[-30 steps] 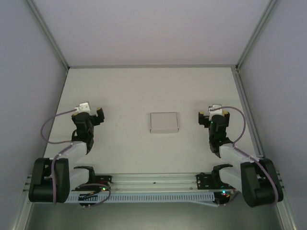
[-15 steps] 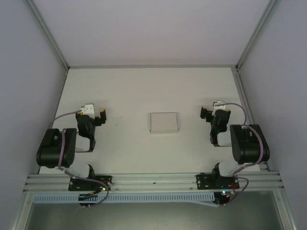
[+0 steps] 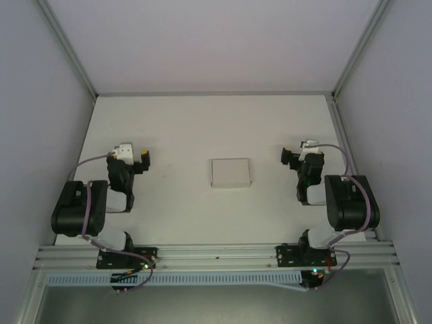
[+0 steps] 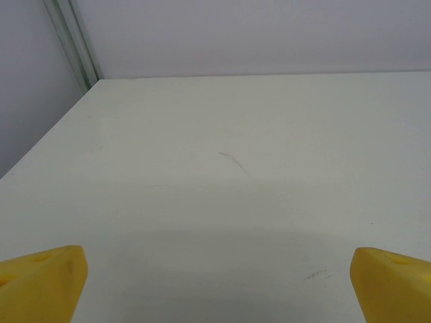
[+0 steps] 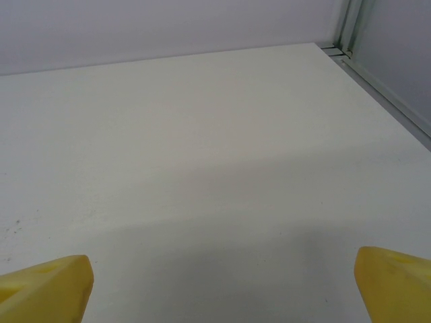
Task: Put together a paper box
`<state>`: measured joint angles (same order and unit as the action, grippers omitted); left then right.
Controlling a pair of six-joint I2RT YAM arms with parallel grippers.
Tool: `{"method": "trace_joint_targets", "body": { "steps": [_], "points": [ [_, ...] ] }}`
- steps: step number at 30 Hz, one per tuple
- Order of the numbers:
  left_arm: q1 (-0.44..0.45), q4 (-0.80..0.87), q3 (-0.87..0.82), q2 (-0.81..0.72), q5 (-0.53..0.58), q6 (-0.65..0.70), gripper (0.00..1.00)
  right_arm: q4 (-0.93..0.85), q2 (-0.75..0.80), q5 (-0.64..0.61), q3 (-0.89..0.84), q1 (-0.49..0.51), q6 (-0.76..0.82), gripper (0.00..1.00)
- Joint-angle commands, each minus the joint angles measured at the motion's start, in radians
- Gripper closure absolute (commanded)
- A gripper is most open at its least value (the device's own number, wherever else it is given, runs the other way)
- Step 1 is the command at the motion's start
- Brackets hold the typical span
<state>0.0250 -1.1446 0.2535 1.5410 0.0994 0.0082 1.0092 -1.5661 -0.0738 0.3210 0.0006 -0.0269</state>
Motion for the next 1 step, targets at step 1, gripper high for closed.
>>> {"method": "trace_joint_targets", "body": {
  "steps": [1],
  "points": [
    [-0.008, -0.035, 0.013, 0.001, -0.013, 0.024, 0.0, 0.005, 0.006, 0.01, 0.013, -0.001, -0.012, 0.0]
  ]
}}
